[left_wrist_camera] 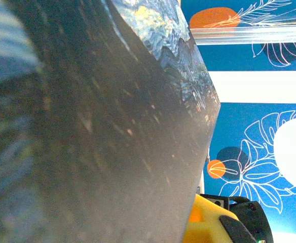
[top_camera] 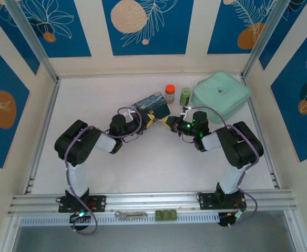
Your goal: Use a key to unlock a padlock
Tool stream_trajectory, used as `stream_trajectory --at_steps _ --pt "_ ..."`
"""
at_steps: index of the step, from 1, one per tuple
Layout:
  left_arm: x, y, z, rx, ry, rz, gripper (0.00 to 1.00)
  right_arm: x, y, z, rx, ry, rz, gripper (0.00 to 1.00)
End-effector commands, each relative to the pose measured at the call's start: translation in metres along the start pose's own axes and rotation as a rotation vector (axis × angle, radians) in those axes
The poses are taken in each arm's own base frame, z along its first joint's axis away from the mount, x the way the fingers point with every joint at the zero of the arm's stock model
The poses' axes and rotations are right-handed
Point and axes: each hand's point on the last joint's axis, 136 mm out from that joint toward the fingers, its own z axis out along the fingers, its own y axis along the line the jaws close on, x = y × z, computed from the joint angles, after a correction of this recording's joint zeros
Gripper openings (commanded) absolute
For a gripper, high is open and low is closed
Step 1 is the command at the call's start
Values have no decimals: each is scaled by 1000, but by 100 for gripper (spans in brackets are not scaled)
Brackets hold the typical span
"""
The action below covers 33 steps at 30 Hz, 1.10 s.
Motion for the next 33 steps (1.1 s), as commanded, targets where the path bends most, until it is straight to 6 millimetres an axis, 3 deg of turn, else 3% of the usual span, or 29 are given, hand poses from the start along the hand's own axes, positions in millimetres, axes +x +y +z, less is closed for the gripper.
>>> stream_trajectory --at_steps 1,10,15,19,22,27,33 --pt "4 -24 2 74 14 47 0 1 20 0 -52 10 -54 0" --pt "17 -29 8 83 59 52 0 -9 28 20 -80 1 -8 0" --pt "25 -32 13 108 88 37 0 1 25 36 -22 57 -51 0" --pt "32 -39 15 123 128 40 0 -10 13 30 11 21 -40 0" --pt "36 -39 14 111 142 54 0 -13 18 33 -17 36 -14 0" --pt "36 -45 13 169 155 109 0 -5 9 37 32 110 234 0" --pt "37 -47 10 167 193 210 0 10 9 26 43 188 509 0"
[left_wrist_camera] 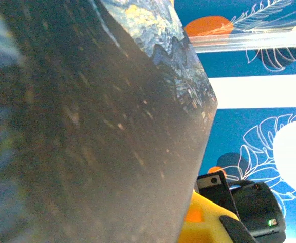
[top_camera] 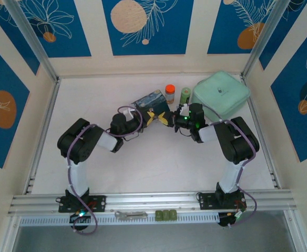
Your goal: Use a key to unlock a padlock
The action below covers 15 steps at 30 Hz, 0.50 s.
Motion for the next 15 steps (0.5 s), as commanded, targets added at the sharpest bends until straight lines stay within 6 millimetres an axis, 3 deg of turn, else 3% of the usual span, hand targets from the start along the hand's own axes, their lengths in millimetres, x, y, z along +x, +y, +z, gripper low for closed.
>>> stream_trajectory --at_steps 1,9,15 --pt "42 -49 2 145 209 180 0 21 -2 3 12 101 206 0" --pt "55 -71 -6 277 310 333 0 34 -13 13 -38 120 537 0" --pt "61 -74 -10 318 371 443 0 40 -13 19 -73 91 724 0"
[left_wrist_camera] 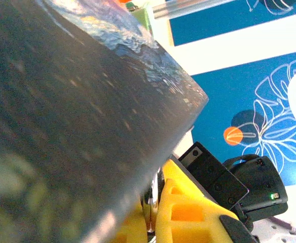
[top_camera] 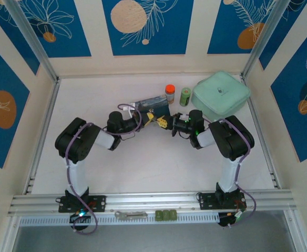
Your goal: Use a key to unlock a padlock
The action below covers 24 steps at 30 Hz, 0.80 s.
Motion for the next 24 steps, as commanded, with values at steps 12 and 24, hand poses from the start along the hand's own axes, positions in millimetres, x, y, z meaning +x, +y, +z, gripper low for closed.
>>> stream_trajectory --at_steps 12,24 --pt "43 -95 -9 361 291 400 0 10 -19 38 -41 24 597 0" --pt "37 -95 -14 353 281 390 0 1 -50 32 -14 -24 595 0"
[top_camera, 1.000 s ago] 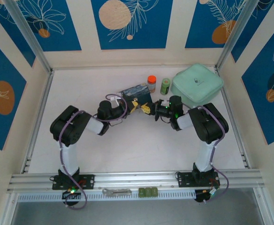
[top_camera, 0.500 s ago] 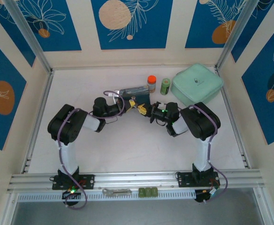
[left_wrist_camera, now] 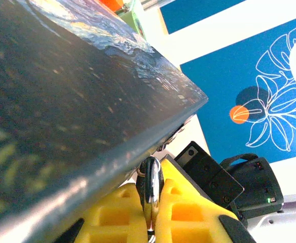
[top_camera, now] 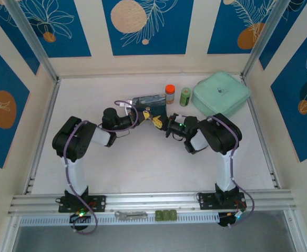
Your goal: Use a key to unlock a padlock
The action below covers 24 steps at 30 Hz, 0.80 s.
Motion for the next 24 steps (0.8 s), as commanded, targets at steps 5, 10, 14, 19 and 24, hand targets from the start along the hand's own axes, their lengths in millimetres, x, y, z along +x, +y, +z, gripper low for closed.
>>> stream_trajectory --at_steps 5,10,14,19,24 --pt "27 -85 7 278 146 178 0 -8 -31 -3 139 -8 470 12" --pt "17 -69 6 211 60 76 0 -15 -33 -16 169 -33 346 36" --pt "12 -61 3 176 10 25 0 -13 -32 -27 197 -48 215 45" --pt "9 -60 5 150 5 8 0 -3 -26 -48 283 -61 8 52" --pt "7 -54 5 90 -2 4 0 11 -6 -77 537 -113 -369 53"
